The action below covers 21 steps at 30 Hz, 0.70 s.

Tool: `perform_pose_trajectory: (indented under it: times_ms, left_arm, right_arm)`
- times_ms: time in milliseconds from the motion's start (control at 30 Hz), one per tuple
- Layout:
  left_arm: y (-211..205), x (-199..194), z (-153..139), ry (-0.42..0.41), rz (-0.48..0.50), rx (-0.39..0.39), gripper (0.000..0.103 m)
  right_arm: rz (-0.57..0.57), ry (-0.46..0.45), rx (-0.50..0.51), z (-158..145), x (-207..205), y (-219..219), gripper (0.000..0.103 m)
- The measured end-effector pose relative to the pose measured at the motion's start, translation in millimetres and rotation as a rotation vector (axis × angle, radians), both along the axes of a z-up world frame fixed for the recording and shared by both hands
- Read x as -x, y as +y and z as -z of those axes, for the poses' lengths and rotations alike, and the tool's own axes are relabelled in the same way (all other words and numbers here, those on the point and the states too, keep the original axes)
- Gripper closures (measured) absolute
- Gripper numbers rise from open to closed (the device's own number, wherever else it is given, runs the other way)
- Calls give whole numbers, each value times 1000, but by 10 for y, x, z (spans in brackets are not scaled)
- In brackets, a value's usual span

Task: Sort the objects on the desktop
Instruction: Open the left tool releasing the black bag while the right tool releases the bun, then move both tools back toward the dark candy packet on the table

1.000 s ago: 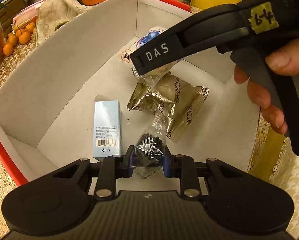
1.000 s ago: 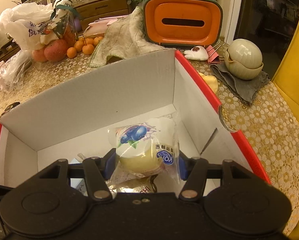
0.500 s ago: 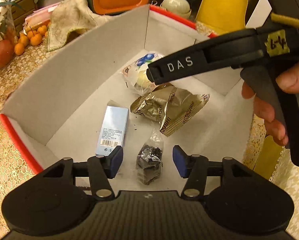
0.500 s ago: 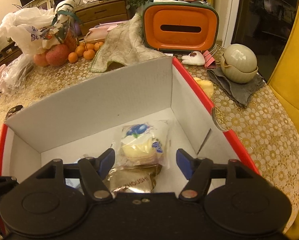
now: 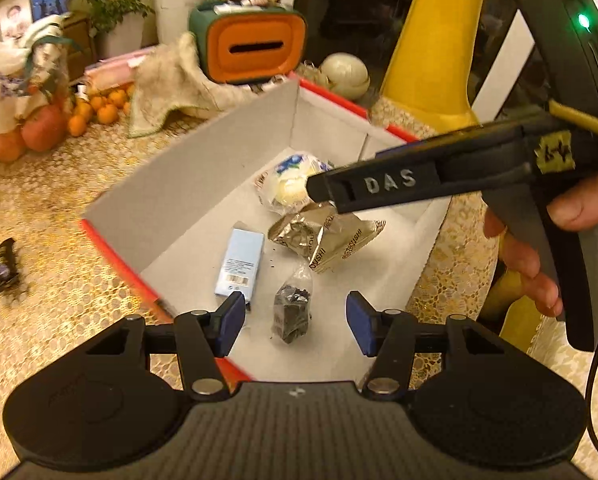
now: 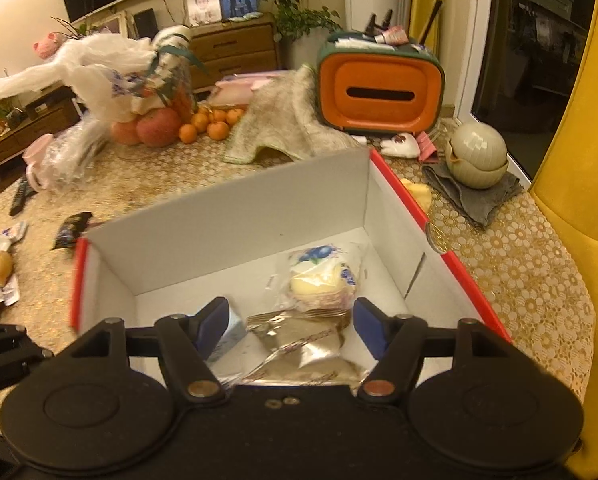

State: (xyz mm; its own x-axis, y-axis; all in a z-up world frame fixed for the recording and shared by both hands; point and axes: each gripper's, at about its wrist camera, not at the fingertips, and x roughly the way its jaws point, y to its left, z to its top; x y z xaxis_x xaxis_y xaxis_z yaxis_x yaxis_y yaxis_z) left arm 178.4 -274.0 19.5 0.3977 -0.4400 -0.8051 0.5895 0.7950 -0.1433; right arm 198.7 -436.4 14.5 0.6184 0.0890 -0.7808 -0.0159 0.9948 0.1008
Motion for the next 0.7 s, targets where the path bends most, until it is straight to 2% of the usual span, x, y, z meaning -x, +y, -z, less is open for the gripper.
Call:
perform_pose_trajectory:
  times_ms: [200,433,533,633,700]
  left_arm:
    - [323,249,-235,-54,-36,33,49]
    - [805,519,-393,-104,-109,39,47]
    - [1048,609,-429,-123,-146,45,30]
    - [1284,688,-464,-143,-181,48,28]
    - [1444,723,-481,-151,-211,50,22]
  right_arm:
    - [-36,-42,-18,-230,247,215,35]
    - [-109,-69,-43,-347,475,617,34]
    - [-140,-72,-50,-384,535,821,34]
    - [-164,-75,-39,-426,572,1022,34]
    - [-174,-77,-41,-454,584,1139,33]
